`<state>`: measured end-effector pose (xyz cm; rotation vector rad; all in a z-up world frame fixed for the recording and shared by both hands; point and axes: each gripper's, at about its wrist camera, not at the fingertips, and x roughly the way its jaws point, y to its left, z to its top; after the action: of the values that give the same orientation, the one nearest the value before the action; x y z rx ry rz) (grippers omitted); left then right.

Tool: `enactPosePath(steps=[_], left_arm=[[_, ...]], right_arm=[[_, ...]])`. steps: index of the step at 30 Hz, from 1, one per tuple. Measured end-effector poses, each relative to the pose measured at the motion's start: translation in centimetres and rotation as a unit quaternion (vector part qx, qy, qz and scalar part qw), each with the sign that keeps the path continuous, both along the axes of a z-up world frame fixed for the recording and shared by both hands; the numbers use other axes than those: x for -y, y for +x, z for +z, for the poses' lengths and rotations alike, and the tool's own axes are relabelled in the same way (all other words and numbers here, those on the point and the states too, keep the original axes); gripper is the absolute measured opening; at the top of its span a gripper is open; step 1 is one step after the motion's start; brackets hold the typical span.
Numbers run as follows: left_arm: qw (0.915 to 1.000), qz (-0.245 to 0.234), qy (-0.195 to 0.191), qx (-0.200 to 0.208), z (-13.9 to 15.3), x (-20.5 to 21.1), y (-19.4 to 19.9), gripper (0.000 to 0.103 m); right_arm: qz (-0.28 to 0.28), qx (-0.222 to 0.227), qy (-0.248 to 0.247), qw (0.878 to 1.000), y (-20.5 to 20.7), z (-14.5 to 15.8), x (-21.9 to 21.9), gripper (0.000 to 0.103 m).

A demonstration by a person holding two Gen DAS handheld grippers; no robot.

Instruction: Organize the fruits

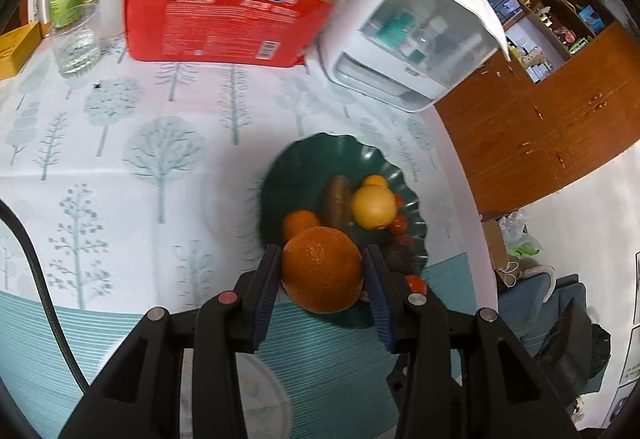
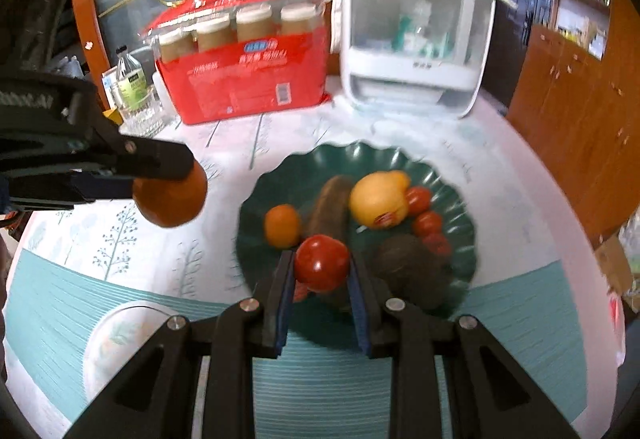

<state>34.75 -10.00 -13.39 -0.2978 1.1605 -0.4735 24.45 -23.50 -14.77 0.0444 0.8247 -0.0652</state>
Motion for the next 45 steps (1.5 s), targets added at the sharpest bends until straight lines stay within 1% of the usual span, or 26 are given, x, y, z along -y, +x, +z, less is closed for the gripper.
enactPosePath(steps=[3, 8, 12, 16, 20, 22, 26, 32, 35, 37, 38, 40, 45], left_arm=[[1.0, -0.004, -0.003, 0.003, -0.2, 2.0, -0.3, 0.04], [0.9999, -0.01, -0.004, 0.011, -0.9, 5.3, -0.5, 0.04], [0.9998, -0.012, -0.005, 0.015, -2.0, 7.3, -0.3, 0.041], [0.9998, -0.013, -0.003, 0.012, -3.3, 8.8, 0.1, 0.041], [0.9998, -0.01, -0.013, 0.015, -4.0, 9.5, 0.6, 0.039], [0.9998, -0.01, -0.005, 0.019, -4.2, 9.7, 0.9, 0.039], [0.9999, -0.002, 0.006, 0.01, -4.9, 9.4, 1.5, 0.039], [0.9998, 0.018, 0.013, 0.002, -5.3, 7.9, 1.4, 0.041], [0.9995, 0.025, 0.016, -0.003, -5.3, 7.1, 0.9, 0.049], [0.9994, 0.028, 0.019, -0.004, -5.3, 6.6, 0.4, 0.051], [0.9993, 0.03, 0.021, -0.006, -5.4, 6.4, 0.1, 0.054], [0.9991, 0.033, 0.025, -0.009, -5.4, 5.9, -0.6, 0.058], [0.9986, 0.042, 0.031, -0.008, -5.2, 4.5, -2.7, 0.064]], right_arm=[[0.007, 0.019, -0.02, 1.0, -0.3, 0.5, 1.9, 0.026], [0.015, 0.041, -0.032, 0.999, -0.3, 0.5, 5.1, 0.026], [0.018, 0.046, -0.025, 0.998, 0.3, -0.4, 7.4, 0.026], [0.023, 0.04, -0.014, 0.999, 1.3, -1.5, 9.1, 0.026], [0.036, 0.031, 0.002, 0.999, 2.3, -2.8, 10.1, 0.026], [0.044, 0.026, 0.009, 0.999, 2.8, -3.4, 10.2, 0.026], [0.052, 0.015, 0.02, 0.998, 3.5, -4.4, 10.2, 0.027], [0.058, 0.023, 0.029, 0.998, 3.8, -4.7, 10.1, 0.028], [0.056, 0.022, 0.025, 0.998, 3.8, -4.6, 10.1, 0.034], [0.05, 0.02, 0.025, 0.998, 3.7, -4.5, 10.4, 0.044], [0.047, 0.019, 0.025, 0.998, 3.8, -4.5, 10.6, 0.047], [0.038, 0.016, 0.026, 0.999, 3.6, -4.4, 10.9, 0.06], [0.029, 0.015, 0.04, 0.999, 2.6, -3.6, 11.2, 0.068]])
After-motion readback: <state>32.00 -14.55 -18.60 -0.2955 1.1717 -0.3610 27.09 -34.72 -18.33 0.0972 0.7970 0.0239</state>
